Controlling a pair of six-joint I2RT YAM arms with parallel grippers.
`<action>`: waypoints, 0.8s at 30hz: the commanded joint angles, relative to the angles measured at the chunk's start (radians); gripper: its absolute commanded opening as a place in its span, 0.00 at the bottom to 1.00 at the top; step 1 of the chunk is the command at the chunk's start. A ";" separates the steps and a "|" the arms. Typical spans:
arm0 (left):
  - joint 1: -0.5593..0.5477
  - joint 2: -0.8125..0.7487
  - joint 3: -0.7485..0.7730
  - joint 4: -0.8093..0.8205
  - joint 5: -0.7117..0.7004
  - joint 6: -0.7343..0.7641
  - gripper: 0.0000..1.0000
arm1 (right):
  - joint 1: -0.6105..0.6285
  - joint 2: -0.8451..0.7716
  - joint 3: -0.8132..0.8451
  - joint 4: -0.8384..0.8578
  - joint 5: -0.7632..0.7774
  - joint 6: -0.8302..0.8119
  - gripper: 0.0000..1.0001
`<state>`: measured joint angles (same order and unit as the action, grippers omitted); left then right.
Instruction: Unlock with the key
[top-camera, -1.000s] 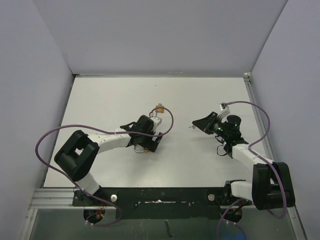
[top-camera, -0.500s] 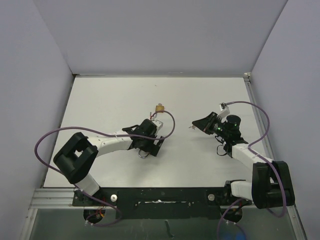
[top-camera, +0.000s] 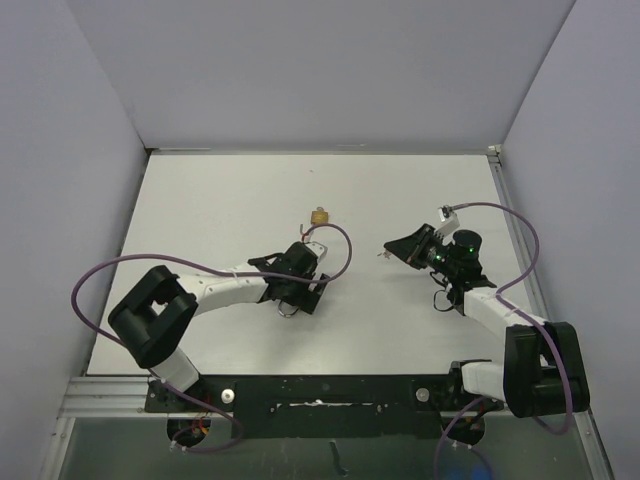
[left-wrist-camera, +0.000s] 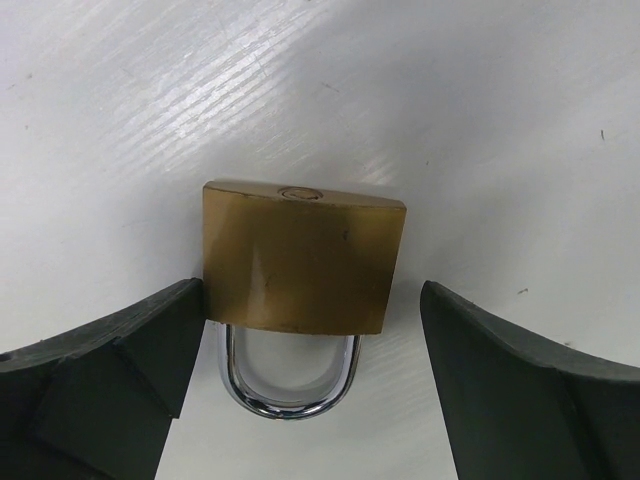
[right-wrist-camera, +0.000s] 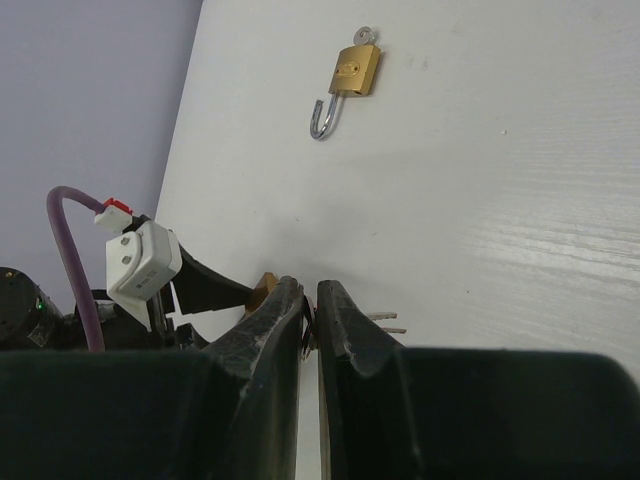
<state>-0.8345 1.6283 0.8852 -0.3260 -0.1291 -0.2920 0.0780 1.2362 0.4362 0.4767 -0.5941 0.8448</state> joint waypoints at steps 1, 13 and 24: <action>-0.011 0.006 0.017 0.002 -0.060 -0.024 0.84 | -0.007 -0.016 0.001 0.053 -0.011 -0.009 0.00; -0.028 0.024 0.018 0.009 -0.102 -0.018 0.59 | -0.007 -0.018 0.000 0.051 -0.012 -0.010 0.00; -0.033 0.013 0.021 0.060 -0.075 0.020 0.00 | -0.006 -0.010 -0.001 0.049 -0.012 -0.018 0.00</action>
<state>-0.8631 1.6360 0.8852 -0.3222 -0.2226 -0.3027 0.0780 1.2362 0.4355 0.4763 -0.5945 0.8425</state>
